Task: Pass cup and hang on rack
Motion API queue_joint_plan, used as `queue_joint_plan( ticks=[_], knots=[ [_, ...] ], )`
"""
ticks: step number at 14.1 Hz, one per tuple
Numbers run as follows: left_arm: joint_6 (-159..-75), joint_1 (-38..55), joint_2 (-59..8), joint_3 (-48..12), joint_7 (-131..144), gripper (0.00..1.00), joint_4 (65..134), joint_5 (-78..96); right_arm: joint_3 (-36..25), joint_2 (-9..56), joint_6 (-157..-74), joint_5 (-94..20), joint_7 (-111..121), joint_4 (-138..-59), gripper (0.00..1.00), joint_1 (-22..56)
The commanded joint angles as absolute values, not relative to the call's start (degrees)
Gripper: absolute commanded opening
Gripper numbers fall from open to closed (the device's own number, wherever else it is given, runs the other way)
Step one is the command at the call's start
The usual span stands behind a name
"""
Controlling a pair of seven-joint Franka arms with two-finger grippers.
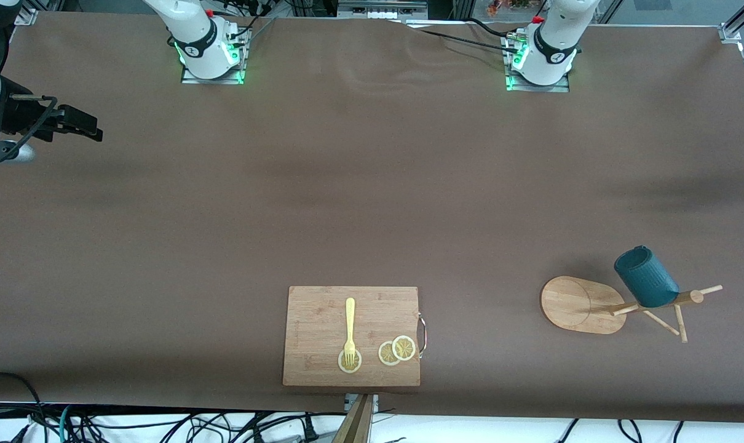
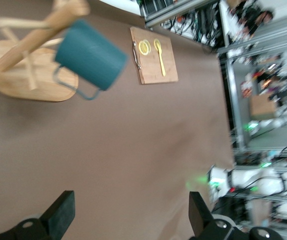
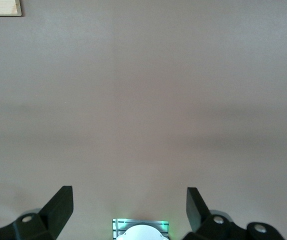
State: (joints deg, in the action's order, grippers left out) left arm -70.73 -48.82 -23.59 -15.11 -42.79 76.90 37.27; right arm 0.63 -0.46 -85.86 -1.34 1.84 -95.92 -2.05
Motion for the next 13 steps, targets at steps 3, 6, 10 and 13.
queue_joint_plan(
  ticks=[3,6,10,13],
  knots=[
    [-72.59,-35.01,-4.26,-13.27,-34.59,1.00,86.02,24.11,0.88,-0.70,-85.25,-2.02,1.67,-95.71,1.00,-2.29],
    [-75.49,-26.39,5.86,-13.36,-20.52,1.00,92.35,15.32,0.88,-0.62,-85.25,-2.02,1.67,-95.71,1.00,-2.29],
    [-76.29,-16.47,7.56,-13.19,-11.45,1.00,93.25,5.39,0.88,-0.70,-84.99,-2.02,1.67,-95.71,1.00,-2.29],
    [-76.81,-5.58,7.30,-9.51,0.66,1.00,93.86,-0.68,0.79,-0.62,-85.17,-2.02,1.67,-95.71,1.00,-2.29]
  ],
)
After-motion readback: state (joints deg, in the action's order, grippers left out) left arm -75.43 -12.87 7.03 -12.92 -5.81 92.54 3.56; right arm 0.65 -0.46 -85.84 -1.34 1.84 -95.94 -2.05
